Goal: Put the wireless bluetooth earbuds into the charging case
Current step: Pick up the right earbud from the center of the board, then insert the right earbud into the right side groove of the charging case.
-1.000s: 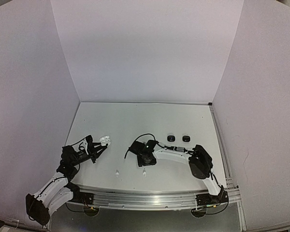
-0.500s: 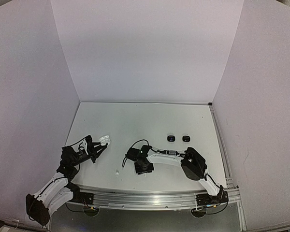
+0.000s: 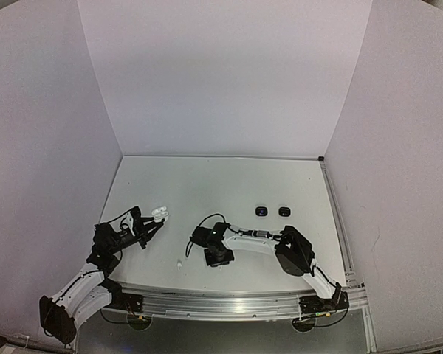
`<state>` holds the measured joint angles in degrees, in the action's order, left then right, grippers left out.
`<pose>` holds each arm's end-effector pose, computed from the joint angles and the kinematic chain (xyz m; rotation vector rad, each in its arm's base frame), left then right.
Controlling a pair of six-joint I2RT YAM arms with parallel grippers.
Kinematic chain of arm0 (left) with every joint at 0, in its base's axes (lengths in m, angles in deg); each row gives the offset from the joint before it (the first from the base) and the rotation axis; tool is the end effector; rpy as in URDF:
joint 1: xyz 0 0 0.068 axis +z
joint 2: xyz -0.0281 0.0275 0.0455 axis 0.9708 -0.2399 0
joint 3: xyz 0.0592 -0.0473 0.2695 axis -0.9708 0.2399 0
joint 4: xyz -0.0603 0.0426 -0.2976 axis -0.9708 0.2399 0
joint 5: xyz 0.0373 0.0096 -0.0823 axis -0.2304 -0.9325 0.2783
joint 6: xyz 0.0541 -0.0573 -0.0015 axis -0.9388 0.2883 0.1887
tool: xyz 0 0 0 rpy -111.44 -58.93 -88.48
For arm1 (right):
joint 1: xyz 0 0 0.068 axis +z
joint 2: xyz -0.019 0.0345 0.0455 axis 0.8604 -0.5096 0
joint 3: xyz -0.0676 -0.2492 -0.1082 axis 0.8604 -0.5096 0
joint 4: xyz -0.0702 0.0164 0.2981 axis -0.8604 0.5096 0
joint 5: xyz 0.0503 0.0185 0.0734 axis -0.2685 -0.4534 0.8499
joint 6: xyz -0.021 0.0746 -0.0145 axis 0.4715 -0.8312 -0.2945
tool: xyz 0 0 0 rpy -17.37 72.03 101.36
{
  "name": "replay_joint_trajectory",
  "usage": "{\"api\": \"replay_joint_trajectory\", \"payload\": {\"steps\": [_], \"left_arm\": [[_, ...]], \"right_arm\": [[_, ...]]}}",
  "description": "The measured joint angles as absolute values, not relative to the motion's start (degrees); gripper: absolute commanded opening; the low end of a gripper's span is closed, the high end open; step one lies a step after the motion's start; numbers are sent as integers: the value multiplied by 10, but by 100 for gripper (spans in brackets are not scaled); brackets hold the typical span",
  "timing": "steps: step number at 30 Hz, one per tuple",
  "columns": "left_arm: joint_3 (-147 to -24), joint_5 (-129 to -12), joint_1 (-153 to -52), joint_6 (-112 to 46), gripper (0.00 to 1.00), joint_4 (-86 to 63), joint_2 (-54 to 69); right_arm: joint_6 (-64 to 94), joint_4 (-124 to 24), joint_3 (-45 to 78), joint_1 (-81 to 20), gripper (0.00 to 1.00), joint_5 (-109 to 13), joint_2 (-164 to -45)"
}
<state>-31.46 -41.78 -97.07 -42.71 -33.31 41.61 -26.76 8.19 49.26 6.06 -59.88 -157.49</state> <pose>0.2076 -0.1230 0.2334 0.7689 1.4331 -0.8064 0.2169 0.4634 0.0952 -0.4431 3.0009 0.0637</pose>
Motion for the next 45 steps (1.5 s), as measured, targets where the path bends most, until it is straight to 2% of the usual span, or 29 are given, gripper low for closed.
{"api": "replay_joint_trajectory", "payload": {"steps": [4, 11, 18, 24, 30, 37, 45], "left_arm": [[-315, -418, -971, -427, 0, -332, 416], [-314, -413, -971, -429, 0, -333, 419], [-271, -391, -971, -429, 0, -399, 442], [-254, -378, -971, -451, 0, -433, 452], [-253, -380, -971, -502, 0, -451, 458], [-249, -388, -971, -531, 0, -469, 458], [-249, -399, -972, -537, 0, -473, 458]], "right_arm": [[-263, 91, 499, 62, 0, -599, -1577], [-265, 112, 525, 62, 0, -615, -1578], [-218, 82, 605, 68, 0, -703, -1537], [-115, -57, 604, 106, 0, -770, -1420], [-13, -270, 519, 148, 0, -794, -1334], [81, -463, 456, 162, 0, -782, -1346], [161, -587, 428, 162, 0, -782, -1355]]}}
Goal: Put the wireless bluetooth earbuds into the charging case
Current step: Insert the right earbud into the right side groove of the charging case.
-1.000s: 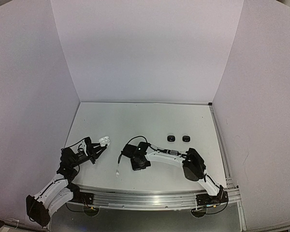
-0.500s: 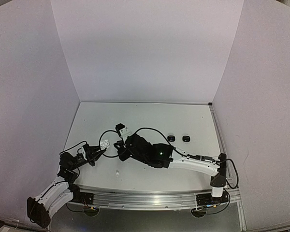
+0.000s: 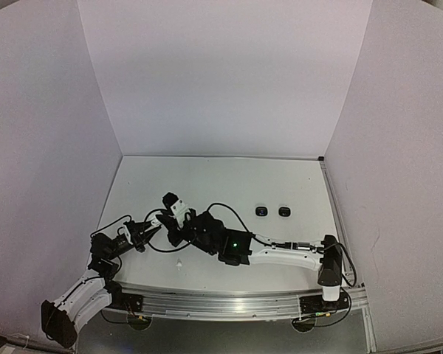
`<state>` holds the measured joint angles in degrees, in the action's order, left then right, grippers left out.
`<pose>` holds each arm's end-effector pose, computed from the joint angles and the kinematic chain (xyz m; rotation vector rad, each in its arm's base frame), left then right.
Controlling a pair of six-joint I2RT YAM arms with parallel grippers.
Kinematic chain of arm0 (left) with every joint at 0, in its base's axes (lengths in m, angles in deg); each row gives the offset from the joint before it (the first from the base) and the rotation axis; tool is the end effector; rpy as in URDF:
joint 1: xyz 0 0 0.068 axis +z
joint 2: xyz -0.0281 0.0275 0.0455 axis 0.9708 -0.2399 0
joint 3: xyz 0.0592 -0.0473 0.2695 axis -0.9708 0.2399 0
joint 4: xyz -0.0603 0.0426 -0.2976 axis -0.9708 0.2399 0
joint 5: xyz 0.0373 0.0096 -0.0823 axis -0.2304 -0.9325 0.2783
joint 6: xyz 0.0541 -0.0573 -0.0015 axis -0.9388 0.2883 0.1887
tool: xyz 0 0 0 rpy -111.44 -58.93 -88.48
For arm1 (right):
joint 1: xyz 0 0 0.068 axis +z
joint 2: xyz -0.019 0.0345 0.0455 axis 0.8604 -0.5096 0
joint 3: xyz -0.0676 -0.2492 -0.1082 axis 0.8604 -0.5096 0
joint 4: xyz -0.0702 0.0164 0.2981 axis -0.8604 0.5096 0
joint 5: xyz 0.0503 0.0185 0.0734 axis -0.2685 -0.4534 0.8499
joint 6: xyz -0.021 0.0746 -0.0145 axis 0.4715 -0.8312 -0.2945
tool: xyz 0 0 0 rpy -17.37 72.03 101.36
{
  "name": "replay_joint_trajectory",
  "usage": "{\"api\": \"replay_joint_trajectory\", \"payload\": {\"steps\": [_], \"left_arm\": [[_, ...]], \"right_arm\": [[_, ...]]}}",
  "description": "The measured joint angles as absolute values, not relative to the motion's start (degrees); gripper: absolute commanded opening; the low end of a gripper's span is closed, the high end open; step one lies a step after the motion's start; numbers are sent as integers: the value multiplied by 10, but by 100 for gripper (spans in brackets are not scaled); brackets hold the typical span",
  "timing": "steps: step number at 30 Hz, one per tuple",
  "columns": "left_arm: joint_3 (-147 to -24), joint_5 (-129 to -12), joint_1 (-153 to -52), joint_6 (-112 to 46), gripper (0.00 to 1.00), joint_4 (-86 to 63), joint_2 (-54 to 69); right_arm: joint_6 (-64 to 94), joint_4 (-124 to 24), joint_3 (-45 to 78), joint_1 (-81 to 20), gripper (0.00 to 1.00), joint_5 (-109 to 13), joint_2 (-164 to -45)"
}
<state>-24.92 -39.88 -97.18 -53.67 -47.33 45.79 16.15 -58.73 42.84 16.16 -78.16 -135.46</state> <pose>0.1886 -0.1181 0.2317 0.8996 1.1233 -0.6274 0.1639 0.5328 0.3682 -0.6842 1.5142 0.7802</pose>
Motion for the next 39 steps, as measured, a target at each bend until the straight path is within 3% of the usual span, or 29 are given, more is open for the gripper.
{"api": "replay_joint_trajectory", "payload": {"steps": [39], "left_arm": [[-249, -399, -972, -475, 0, -473, 463]], "right_arm": [[292, -680, 392, 152, 0, -803, -1389]]}}
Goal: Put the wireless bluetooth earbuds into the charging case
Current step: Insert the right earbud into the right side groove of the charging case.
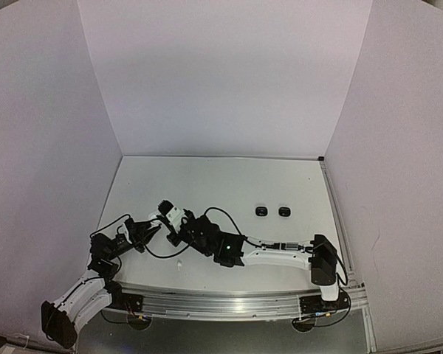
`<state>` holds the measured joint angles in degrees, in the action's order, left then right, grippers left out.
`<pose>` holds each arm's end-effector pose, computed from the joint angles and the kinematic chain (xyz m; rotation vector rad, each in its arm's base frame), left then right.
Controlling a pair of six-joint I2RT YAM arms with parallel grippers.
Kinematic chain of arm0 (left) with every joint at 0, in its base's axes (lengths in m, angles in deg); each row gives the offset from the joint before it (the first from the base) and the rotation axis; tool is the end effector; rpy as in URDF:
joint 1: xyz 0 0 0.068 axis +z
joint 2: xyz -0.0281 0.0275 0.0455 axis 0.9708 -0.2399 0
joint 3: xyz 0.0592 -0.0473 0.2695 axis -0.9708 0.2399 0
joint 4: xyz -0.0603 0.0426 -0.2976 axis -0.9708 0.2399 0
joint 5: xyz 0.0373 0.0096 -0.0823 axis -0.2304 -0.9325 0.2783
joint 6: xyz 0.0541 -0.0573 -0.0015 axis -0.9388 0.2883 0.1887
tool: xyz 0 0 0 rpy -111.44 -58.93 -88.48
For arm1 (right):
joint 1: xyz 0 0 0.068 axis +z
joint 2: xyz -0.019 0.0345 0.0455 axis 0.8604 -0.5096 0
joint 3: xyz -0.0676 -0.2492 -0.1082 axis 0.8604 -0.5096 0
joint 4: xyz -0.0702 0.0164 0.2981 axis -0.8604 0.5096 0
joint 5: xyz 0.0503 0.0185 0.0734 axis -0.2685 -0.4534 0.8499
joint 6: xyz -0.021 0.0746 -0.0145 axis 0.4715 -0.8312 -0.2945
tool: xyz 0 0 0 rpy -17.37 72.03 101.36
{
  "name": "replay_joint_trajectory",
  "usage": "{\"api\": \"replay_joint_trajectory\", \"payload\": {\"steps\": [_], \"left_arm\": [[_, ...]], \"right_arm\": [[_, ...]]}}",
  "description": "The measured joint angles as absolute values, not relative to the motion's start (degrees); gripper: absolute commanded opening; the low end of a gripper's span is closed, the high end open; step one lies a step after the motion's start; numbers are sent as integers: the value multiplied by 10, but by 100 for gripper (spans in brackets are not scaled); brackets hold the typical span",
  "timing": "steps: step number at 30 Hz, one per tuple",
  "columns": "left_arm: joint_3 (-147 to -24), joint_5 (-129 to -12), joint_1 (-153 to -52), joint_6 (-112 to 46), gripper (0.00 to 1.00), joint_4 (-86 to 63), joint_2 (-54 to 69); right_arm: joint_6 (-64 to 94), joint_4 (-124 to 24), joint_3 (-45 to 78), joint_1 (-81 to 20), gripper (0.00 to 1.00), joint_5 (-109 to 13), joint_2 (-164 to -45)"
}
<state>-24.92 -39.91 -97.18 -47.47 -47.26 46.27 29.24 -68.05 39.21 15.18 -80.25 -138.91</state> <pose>0.1877 -0.1177 0.2333 0.8421 1.1708 -0.7137 0.1786 0.5416 0.3301 -0.7728 1.3996 0.5850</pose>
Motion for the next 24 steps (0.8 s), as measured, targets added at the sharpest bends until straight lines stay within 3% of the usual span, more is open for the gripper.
{"api": "replay_joint_trajectory", "payload": {"steps": [24], "left_arm": [[-249, -403, -972, -467, 0, -453, 463]], "right_arm": [[367, -691, 393, 152, 0, -826, -1409]]}}
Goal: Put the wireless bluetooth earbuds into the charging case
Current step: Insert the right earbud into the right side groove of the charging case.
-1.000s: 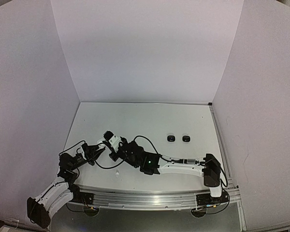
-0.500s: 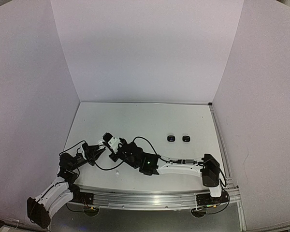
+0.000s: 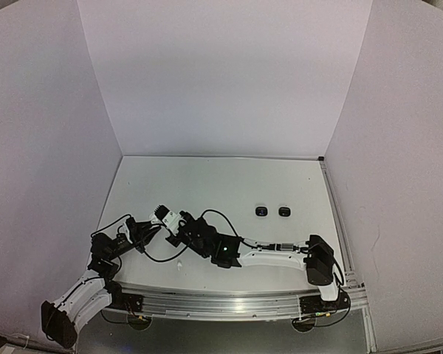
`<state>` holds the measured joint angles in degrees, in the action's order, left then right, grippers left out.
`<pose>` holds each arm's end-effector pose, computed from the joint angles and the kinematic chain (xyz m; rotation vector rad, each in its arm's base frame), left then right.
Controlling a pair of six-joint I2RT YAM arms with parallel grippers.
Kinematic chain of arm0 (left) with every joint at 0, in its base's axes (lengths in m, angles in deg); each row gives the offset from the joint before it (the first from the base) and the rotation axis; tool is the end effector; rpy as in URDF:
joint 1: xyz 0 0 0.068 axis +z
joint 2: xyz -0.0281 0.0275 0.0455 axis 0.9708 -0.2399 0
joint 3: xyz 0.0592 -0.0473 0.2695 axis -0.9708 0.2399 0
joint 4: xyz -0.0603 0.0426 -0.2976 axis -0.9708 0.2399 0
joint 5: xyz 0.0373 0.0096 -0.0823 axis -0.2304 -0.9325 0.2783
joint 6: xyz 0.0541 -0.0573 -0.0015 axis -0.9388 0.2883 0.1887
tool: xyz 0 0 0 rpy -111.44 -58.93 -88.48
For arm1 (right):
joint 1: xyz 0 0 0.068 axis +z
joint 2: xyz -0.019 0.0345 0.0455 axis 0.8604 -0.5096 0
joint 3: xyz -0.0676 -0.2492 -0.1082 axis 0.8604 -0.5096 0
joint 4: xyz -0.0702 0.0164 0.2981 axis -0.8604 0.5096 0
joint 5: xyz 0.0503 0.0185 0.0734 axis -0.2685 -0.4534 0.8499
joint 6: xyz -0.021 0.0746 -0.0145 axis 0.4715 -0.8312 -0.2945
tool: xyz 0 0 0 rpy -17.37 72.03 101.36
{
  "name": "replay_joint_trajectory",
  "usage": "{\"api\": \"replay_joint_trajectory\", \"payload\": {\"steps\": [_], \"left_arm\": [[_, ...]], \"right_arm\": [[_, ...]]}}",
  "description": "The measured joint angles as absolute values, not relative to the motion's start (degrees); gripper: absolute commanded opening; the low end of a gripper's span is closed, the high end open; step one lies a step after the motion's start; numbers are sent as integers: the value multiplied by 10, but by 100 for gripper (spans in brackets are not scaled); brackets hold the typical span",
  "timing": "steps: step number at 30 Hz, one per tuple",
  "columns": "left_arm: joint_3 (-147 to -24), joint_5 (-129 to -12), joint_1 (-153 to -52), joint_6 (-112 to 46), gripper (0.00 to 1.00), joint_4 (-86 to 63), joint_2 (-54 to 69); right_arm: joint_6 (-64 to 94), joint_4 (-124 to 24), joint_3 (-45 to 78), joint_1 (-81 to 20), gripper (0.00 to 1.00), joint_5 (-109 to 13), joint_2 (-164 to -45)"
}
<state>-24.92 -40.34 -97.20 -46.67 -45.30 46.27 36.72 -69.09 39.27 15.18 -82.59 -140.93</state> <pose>0.1889 -0.1178 0.2291 0.8302 1.2139 -0.7295 0.1826 0.5469 0.3135 -0.8405 1.3620 0.4437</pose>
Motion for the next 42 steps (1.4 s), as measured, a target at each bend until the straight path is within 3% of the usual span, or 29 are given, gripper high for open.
{"api": "replay_joint_trajectory", "payload": {"steps": [8, 14, 24, 32, 35, 42], "left_arm": [[-249, -412, -972, -467, 0, -452, 463], [-249, -415, -972, -467, 0, -450, 463], [-249, -414, -972, -468, 0, -442, 462], [-249, -414, -972, -467, 0, -443, 462], [-249, -414, -972, -467, 0, -443, 461], [-250, -423, -972, -449, 0, -443, 459]], "right_arm": [[377, -678, 407, 152, 4, -828, -1417], [383, -670, 418, 152, 16, -828, -1424], [388, -660, 420, 153, 17, -828, -1426], [390, -654, 425, 153, 25, -829, -1426], [390, -650, 427, 153, 32, -830, -1426], [373, -640, 436, 153, 63, -809, -1426]]}}
